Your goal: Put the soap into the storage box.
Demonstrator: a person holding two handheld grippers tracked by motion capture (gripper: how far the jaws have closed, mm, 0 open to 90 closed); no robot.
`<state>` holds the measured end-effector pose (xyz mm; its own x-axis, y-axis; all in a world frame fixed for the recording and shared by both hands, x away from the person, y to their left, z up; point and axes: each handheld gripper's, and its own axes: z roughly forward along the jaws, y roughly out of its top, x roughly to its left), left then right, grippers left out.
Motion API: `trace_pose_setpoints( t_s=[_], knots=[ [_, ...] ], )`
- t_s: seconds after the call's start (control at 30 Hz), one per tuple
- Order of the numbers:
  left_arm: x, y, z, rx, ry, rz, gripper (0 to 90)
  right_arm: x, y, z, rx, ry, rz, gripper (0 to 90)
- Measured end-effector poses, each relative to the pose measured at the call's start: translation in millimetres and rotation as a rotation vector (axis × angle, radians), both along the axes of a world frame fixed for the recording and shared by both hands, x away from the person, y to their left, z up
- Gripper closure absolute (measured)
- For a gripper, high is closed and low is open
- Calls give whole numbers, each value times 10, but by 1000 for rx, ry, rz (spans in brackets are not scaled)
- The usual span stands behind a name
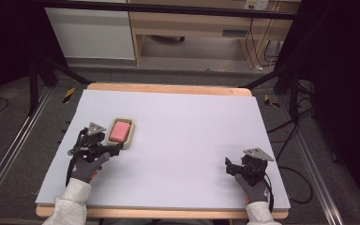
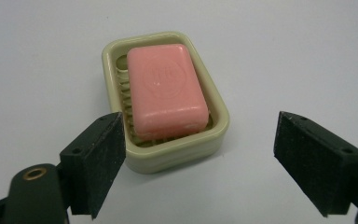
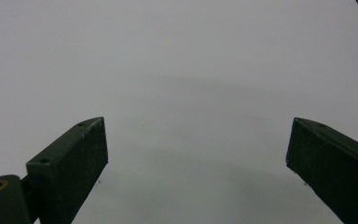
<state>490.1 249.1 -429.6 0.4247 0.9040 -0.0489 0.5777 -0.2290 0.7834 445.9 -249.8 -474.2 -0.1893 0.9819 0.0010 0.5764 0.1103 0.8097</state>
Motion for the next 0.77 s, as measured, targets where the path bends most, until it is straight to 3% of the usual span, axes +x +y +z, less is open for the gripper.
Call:
trace_pose_setpoints(
  t_s=[0.1,0.27,0.43,0.77],
  knots=[
    [-79,50,-38,-5,-30,15,158,-2,-10,1,-5,3,-9,58],
    [-176,148,-119,-16,-48,36,157,-14,-47,6,-7,-2,-22,58],
    [-266,224,-219,-1,-47,45,156,-20,-68,5,-11,-1,-23,58],
    [-382,428,-310,-24,-18,92,163,-29,-112,7,-22,5,-43,58]
  ],
)
